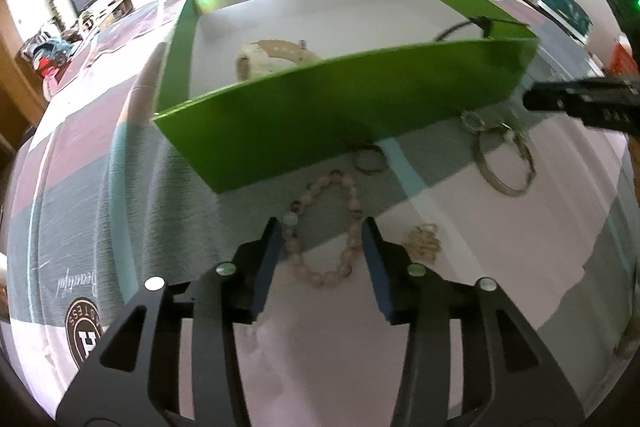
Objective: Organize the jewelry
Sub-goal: 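Withdraw both grippers and move them toward the remaining jewelry, then grasp the pink bead bracelet with the left gripper while the right grasps the silver pendant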
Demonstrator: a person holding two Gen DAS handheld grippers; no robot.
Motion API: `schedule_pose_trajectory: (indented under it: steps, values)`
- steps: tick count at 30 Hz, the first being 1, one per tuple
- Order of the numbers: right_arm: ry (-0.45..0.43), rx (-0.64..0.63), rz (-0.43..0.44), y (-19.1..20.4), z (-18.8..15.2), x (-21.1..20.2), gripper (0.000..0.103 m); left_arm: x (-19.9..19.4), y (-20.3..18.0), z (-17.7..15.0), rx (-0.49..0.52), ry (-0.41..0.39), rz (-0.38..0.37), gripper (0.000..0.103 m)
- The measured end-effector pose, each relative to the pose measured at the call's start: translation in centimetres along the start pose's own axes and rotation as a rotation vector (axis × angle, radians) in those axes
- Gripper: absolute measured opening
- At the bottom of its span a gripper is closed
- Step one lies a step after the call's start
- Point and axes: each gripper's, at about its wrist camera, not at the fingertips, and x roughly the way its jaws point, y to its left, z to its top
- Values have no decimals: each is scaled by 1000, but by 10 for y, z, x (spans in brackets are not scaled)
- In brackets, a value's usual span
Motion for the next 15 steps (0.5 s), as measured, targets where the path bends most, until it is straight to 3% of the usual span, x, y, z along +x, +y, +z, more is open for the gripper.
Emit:
schedule_pose_trajectory:
  steps: [6,7,8,9,15]
  values:
    - [14,-59,21,15,-4,9,31,6,6,2,-24,-22,-9,52]
    - [13,-70,19,17,-5,8,26,6,6,2,-27,-29,-11,53]
    - [13,-75,29,18,-6,7,10,7,7,1,-29,-34,-14,53]
    - [18,-79,40,18,-6,8,6,7,7,2,-29,-37,-15,54]
    - [-27,-53,57,13,-3,-1,1,8,10,-1,-31,-60,-25,56]
